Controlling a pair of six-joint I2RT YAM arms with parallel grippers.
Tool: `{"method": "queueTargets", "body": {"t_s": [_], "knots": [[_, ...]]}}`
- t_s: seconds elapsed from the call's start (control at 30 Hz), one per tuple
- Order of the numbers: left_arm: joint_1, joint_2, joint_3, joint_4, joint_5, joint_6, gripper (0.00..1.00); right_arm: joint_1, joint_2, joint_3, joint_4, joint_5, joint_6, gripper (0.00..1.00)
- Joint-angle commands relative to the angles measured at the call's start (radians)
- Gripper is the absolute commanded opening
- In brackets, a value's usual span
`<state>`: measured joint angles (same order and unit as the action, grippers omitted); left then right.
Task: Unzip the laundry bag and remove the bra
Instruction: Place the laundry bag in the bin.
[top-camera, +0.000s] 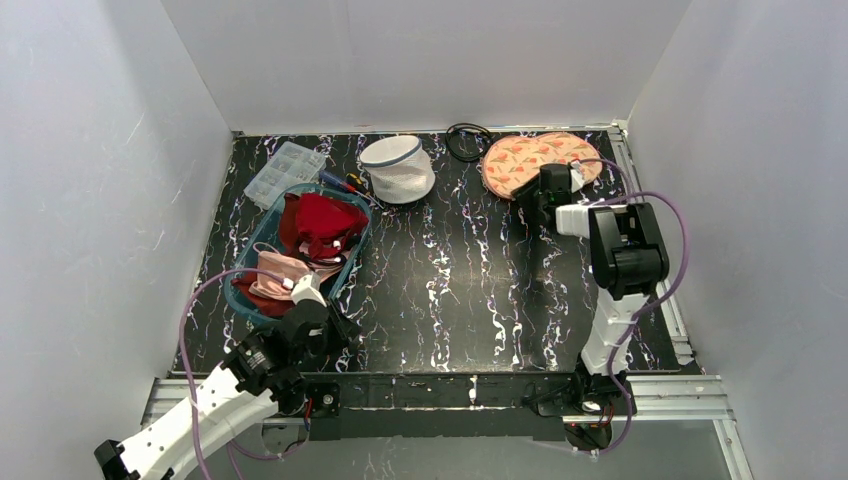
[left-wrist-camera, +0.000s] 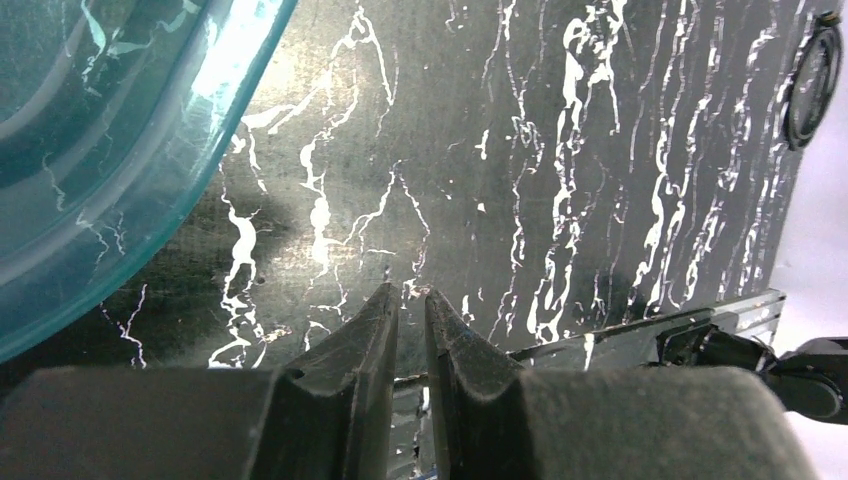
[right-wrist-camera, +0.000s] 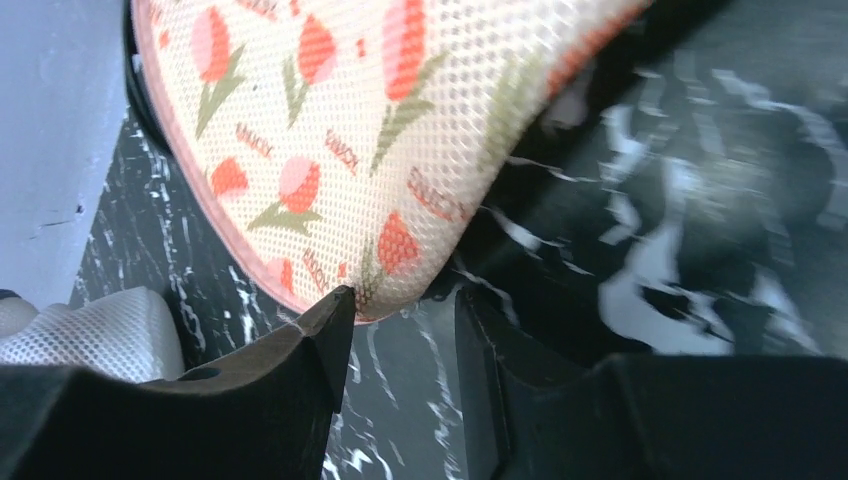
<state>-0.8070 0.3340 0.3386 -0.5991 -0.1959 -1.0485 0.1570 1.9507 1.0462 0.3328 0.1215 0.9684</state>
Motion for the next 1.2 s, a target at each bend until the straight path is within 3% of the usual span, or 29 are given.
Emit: {"method": "queueTargets", "body": {"t_s": [0.0, 0.1, 0.23, 0.43, 0.5, 0.6, 0.73, 0.93, 1.17], "knots": [[-0.002, 0.048, 0.021, -0.003, -0.030, 0.019, 0.16, 0.050, 0.094, 0.107, 0.009, -0.041, 0.032, 0.51], [-0.003, 0.075, 0.030, 0.006, -0.036, 0.033, 0.16, 0.068, 0.093, 0.121, -0.006, -0.041, 0.018, 0.61], [-0.003, 0.089, 0.026, 0.039, -0.033, 0.042, 0.17, 0.073, -0.055, 0.043, -0.060, 0.036, -0.063, 0.72], [-0.003, 0.102, 0.014, 0.069, -0.020, 0.064, 0.17, 0.071, -0.241, 0.034, -0.089, 0.125, -0.170, 0.70], [-0.003, 0.096, 0.023, 0.058, -0.014, 0.073, 0.17, 0.048, -0.211, 0.099, -0.101, 0.104, -0.201, 0.62], [-0.003, 0.066, 0.040, 0.039, -0.015, 0.080, 0.17, -0.027, -0.083, 0.211, -0.034, -0.089, -0.194, 0.45], [-0.002, 0.039, 0.050, 0.013, -0.032, 0.111, 0.17, -0.110, 0.119, 0.337, 0.115, -0.341, -0.139, 0.40], [-0.002, 0.043, 0.069, -0.041, -0.081, 0.138, 0.17, -0.140, 0.290, 0.495, 0.054, -0.341, -0.152, 0.39], [-0.003, 0.056, 0.082, -0.065, -0.116, 0.141, 0.17, -0.144, 0.377, 0.546, 0.003, -0.280, -0.137, 0.41]]}}
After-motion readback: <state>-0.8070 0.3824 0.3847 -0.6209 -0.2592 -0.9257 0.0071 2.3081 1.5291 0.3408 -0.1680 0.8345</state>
